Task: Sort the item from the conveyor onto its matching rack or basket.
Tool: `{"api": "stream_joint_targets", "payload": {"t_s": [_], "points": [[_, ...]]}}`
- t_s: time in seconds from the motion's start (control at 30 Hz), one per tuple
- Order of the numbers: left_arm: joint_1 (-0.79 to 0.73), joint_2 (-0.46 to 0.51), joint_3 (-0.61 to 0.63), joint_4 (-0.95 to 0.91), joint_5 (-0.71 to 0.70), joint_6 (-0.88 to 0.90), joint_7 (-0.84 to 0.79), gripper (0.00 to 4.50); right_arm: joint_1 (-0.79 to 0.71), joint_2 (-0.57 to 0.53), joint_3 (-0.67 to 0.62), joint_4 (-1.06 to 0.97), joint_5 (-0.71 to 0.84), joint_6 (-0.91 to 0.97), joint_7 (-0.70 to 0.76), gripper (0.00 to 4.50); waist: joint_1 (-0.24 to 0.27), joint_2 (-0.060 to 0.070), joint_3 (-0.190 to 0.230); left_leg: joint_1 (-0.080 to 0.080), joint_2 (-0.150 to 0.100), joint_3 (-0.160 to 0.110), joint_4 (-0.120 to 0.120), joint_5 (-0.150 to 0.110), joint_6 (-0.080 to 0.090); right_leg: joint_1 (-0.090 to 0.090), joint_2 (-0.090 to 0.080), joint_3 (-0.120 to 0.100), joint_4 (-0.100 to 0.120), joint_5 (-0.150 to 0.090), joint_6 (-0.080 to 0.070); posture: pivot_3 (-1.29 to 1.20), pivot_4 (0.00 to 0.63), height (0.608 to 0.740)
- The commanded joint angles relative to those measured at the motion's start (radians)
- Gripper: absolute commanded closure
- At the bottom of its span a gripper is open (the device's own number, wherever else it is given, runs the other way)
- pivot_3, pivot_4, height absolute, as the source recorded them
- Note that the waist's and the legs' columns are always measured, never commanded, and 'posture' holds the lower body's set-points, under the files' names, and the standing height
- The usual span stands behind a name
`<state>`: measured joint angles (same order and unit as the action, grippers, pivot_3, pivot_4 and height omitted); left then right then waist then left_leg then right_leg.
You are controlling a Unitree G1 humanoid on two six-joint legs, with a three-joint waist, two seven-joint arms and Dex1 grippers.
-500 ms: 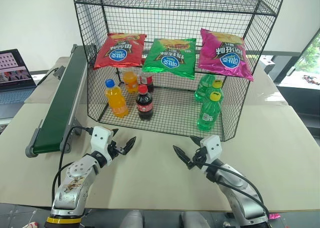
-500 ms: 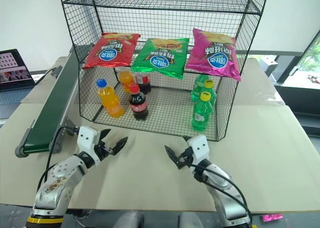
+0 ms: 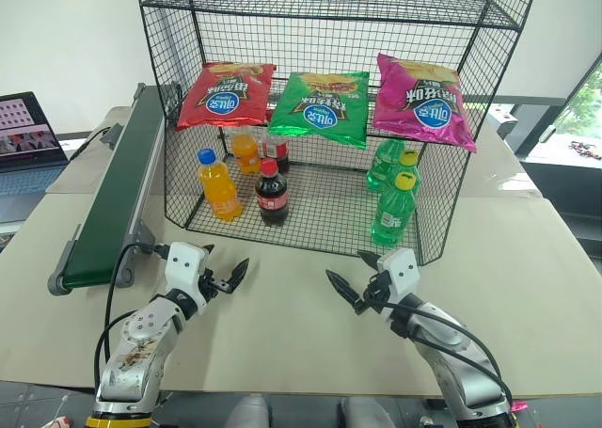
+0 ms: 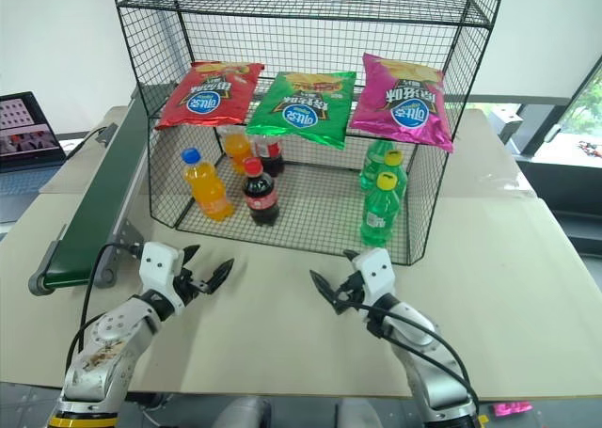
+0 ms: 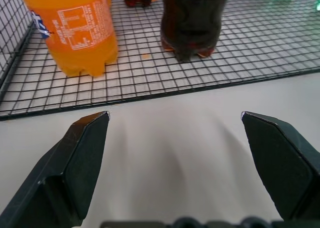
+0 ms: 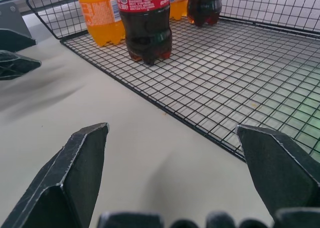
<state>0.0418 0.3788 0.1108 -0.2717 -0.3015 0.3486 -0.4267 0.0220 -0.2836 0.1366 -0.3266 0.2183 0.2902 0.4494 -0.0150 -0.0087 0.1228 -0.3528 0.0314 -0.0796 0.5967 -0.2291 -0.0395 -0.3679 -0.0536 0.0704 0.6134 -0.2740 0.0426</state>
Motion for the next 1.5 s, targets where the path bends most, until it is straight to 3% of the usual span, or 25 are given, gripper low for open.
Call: {"api": "stream_joint_targets", "payload": {"t_s": [0.03, 1.5], "points": [[-0.007, -0.001, 0.018, -0.037, -0.011, -0.019, -0.003, 0.00, -0.015, 0.005, -0.005, -0.051, 0.005, -0.001, -0.005, 0.01, 0.000, 0.000, 0.000, 0.000, 0.000, 0.000, 0.000, 0.000, 0.000, 0.000, 0.000, 0.000, 0.000, 0.000, 0.000, 0.00, 0.150, 0.738], [-0.019, 0.020, 0.020, -0.053, -0.038, -0.002, -0.054, 0.00, -0.041, 0.013, 0.021, -0.032, -0.002, -0.010, -0.009, 0.01, 0.000, 0.000, 0.000, 0.000, 0.000, 0.000, 0.000, 0.000, 0.000, 0.000, 0.000, 0.000, 0.000, 0.000, 0.000, 0.00, 0.150, 0.738]]}}
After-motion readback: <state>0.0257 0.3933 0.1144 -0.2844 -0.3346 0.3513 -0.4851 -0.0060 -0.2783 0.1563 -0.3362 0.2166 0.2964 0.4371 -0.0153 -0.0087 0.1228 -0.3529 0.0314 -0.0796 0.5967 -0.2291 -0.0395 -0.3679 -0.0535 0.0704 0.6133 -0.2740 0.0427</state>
